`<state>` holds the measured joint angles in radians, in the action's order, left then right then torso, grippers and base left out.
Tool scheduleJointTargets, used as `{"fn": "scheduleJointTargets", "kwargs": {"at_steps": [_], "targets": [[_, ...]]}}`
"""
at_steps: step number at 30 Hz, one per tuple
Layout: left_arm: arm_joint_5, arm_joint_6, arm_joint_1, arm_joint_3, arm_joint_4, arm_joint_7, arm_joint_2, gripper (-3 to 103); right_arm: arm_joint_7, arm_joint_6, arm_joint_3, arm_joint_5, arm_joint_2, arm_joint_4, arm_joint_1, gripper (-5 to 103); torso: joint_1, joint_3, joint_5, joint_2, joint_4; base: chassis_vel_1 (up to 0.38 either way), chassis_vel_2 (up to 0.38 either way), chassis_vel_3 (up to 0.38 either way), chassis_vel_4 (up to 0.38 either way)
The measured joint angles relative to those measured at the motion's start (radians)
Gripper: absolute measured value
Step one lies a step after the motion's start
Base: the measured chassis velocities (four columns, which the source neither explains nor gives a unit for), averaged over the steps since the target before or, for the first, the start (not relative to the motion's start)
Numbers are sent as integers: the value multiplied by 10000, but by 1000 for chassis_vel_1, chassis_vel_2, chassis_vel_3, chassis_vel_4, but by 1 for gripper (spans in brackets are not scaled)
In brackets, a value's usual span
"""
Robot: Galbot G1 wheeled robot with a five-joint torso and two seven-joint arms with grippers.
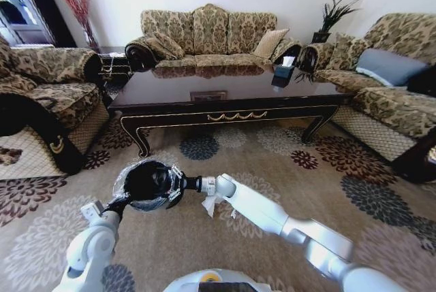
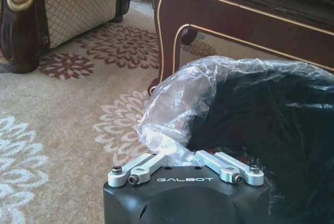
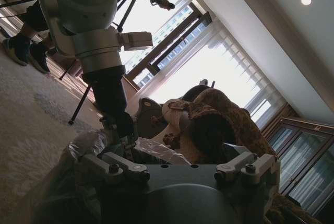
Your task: Move to the front of the table and pick up the trash from the floor, then place it into the trash bin.
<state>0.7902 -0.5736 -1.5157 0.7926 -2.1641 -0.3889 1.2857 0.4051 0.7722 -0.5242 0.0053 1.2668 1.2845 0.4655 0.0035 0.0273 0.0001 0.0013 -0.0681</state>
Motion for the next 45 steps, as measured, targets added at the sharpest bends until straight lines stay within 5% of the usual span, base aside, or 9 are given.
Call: {"fn": "scheduleJointTargets", "kwargs": {"at_steps": [7, 17, 19, 27, 34, 37, 45], "targets": [[-11, 1, -32, 46, 17, 31, -5, 3, -1, -19, 118, 226, -186, 93, 61, 100, 0, 0, 0, 1, 0, 0, 0, 0, 0], [-136, 129, 0, 304, 444, 135, 14, 3, 1064, -1433, 926, 4054, -1165, 1195, 276, 100, 0, 0, 0, 0, 0, 0, 0, 0, 0], [-83, 129, 1, 435, 364, 136, 17, 3, 616, -1999, 1200, 4776, -1536, 1376, 404, 100, 0, 0, 1, 0, -1, 0, 0, 0, 0], [511, -17, -6, 1260, -299, 17, -264, 3, -3135, -5465, 1706, 5889, -2798, 1911, 1357, 100, 0, -1, 0, 1, -4, 0, 0, 0, 0], [1505, -291, 17, 2214, -996, -330, -580, 3, -3961, -6655, 1655, 6434, -2934, 1638, 1942, 100, 0, -1, 0, 0, 1, 0, 0, 0, 0], [2591, -534, 16, 3015, -1540, -637, -745, 3, -4219, -7429, 1339, 6803, -2897, 1284, 2282, 100, -1, -1, 1, 1, -1, 0, 0, 0, 0], [2992, -560, 15, 3704, -1869, -678, -581, 3, -4690, -8614, 446, 8248, -2289, 424, 2476, 100, 0, 0, -5, 0, 1, 0, 0, 0, 0]]}}
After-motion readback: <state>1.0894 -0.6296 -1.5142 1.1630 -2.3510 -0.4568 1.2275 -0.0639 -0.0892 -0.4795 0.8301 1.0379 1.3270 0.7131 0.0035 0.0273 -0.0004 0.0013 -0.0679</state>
